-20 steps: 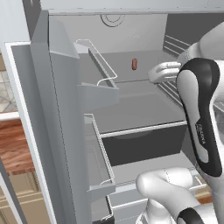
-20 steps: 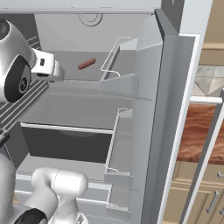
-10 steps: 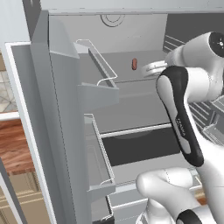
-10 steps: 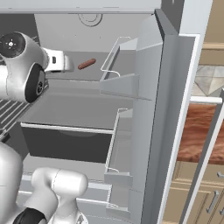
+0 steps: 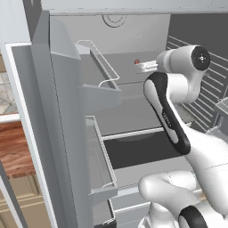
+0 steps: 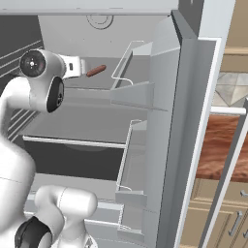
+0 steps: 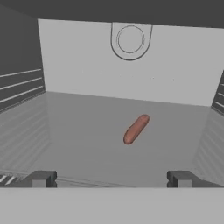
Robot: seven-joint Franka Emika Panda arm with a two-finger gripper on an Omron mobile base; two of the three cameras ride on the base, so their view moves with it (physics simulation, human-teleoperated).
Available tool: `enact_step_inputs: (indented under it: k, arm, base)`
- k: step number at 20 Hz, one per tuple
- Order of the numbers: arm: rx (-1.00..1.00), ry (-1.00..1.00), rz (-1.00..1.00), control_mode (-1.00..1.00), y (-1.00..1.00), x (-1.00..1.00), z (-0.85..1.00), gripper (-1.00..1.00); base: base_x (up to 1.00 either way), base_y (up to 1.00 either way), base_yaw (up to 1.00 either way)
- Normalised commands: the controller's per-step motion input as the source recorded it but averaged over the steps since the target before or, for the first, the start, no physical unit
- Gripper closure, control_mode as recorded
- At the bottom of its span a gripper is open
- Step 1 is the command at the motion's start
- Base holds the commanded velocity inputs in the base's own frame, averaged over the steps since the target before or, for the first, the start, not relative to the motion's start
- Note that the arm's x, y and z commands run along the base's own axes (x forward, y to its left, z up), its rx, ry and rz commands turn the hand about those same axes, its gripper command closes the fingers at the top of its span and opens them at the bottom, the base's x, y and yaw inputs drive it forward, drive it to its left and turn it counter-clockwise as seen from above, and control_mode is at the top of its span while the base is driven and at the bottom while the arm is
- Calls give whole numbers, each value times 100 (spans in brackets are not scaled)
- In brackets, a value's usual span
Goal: Retrieve the sausage and cheese from the fridge and place them on the cutting board on the counter.
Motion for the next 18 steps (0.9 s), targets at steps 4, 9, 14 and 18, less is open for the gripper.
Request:
enact_step_inputs:
  k: [4, 9, 14, 18]
  arm:
    - [0, 0, -3, -100, 0, 85, 19, -100]
    - [0, 0, -6, -100, -8, 73, -15, -100]
    - [3, 3, -5, -100, -21, 60, -32, -100]
    - [4, 10, -4, -100, -17, 16, -13, -100]
  base:
    - [0, 0, 0]
    - [0, 0, 0]
    - [0, 0, 0]
    - [0, 0, 0]
